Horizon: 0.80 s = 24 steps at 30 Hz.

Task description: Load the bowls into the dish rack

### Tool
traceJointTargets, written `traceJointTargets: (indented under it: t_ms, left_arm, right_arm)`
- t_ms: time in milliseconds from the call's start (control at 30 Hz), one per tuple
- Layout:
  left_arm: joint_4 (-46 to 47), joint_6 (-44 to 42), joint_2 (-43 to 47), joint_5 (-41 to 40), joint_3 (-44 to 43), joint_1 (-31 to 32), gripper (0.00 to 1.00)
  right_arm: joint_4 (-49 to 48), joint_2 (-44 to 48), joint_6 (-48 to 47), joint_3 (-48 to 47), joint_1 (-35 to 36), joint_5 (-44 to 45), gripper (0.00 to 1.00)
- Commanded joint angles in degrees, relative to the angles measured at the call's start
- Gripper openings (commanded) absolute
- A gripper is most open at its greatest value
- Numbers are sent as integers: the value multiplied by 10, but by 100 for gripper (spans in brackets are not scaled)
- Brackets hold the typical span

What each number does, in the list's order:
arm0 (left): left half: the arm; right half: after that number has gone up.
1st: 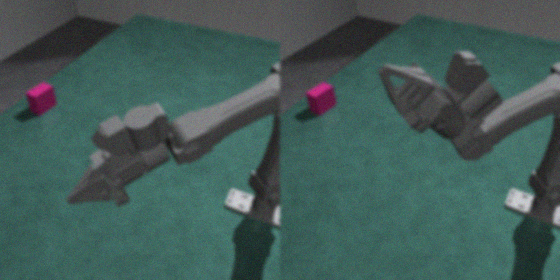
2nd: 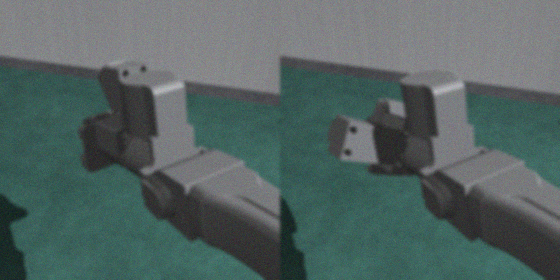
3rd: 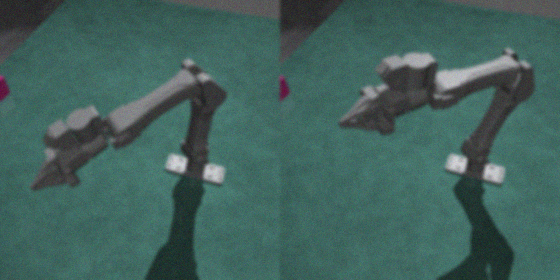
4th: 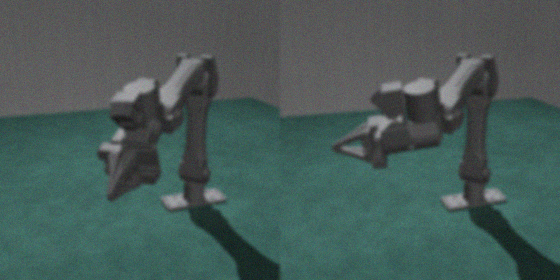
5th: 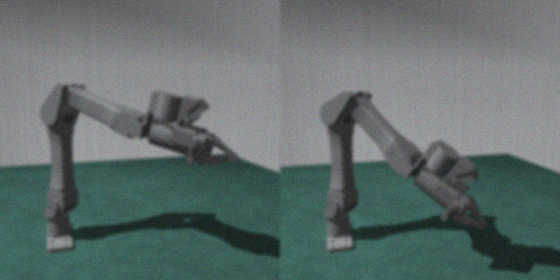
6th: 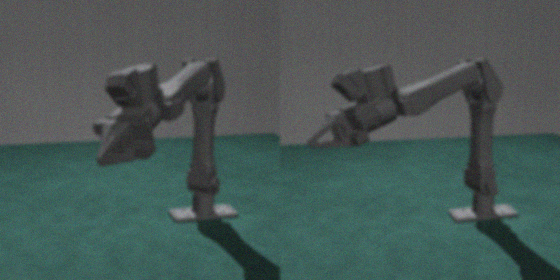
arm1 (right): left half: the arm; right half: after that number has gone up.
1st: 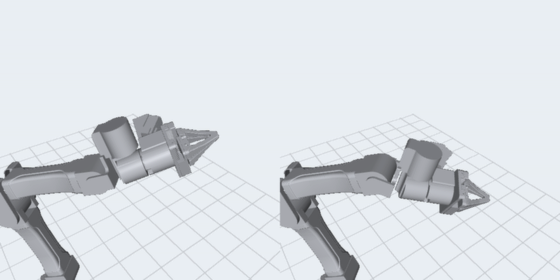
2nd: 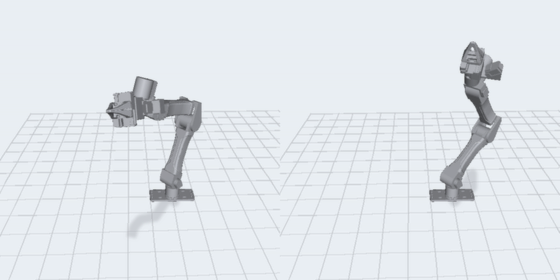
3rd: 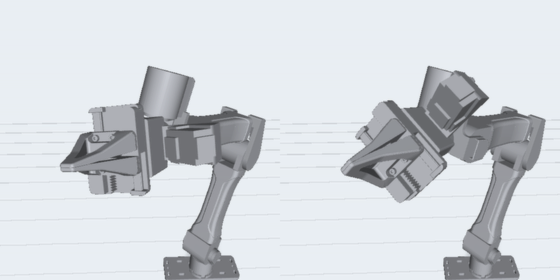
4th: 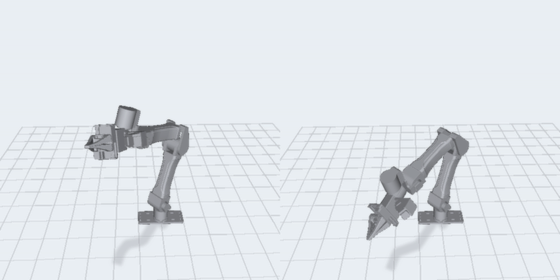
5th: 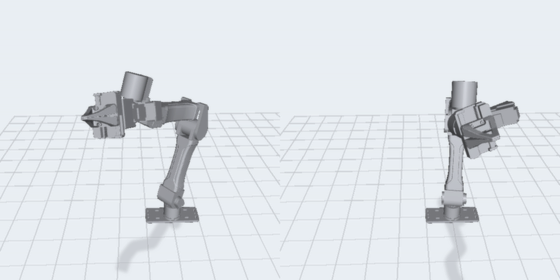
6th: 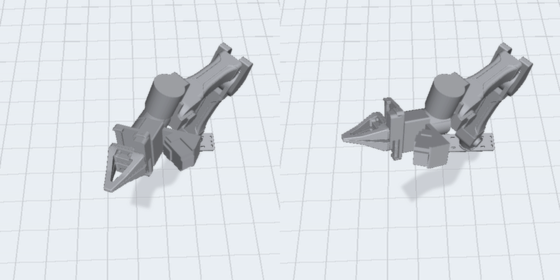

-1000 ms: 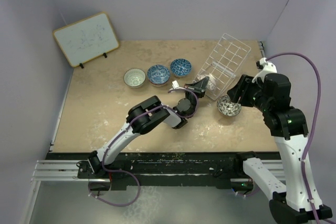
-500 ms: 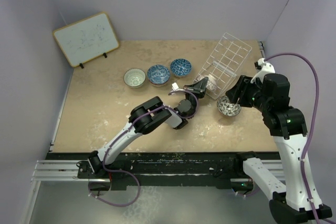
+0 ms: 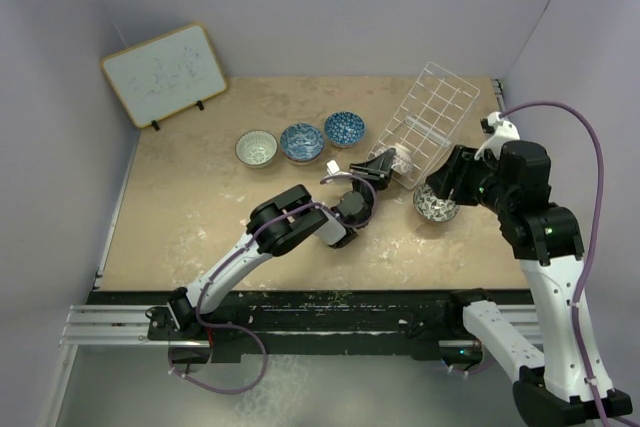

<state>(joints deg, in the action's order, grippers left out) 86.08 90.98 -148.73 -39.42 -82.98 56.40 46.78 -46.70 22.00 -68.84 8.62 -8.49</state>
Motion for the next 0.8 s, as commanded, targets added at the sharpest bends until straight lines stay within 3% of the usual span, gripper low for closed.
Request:
traceJointTargets:
  t_ms: [0,333,433,500,767]
  left_arm:
    - [74,17,11,-2,13,-1,31]
    - [40,43,26,33,45,-3,57]
    - [38,37,39,39,64,-3,76]
    - [37,29,51,45,77,-5,98]
    - [37,12,89,75,132,-7,99]
  right_arm:
    - [-20,9,-9,2,2,-19,55]
    - [-21,10,-6,2,2,-25,55]
    - [-20,9,-6,-1,2,-24,55]
    - [-20,10,-6,-1,2,-24,55]
    - [-22,10,-3,0,2,-20,56]
